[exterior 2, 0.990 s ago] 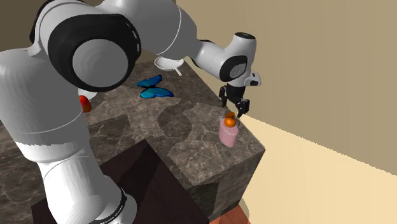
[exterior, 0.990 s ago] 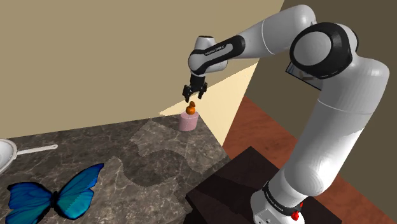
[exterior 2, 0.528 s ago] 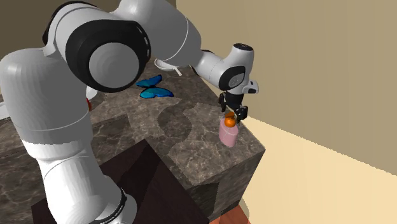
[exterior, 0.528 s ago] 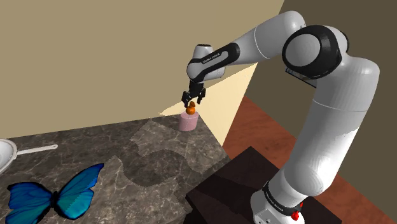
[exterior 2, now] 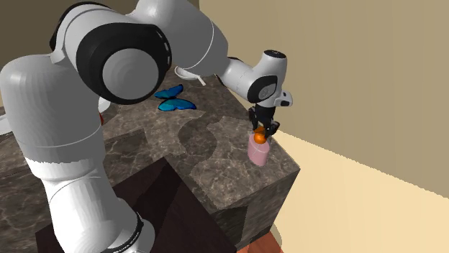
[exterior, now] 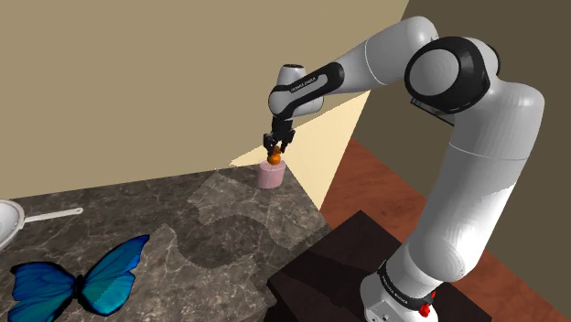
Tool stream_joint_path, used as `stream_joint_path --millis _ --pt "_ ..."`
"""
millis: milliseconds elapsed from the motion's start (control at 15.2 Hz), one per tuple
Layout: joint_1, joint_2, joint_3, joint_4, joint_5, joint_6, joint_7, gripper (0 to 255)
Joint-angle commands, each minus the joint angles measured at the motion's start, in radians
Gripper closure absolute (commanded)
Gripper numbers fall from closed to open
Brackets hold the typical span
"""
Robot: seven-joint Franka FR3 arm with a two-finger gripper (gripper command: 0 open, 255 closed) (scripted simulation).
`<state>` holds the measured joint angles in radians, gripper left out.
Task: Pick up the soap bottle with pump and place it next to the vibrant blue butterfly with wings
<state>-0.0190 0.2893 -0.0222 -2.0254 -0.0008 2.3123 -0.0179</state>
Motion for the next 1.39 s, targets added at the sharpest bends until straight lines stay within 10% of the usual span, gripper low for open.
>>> stream_joint_path --millis 0,1320 --pt "0.0 0.0 0.0 0.0 0.0 0.0 0.0 255" --pt "0.001 -0.086 -0.001 0.055 -0.002 -0.142 0.001 255"
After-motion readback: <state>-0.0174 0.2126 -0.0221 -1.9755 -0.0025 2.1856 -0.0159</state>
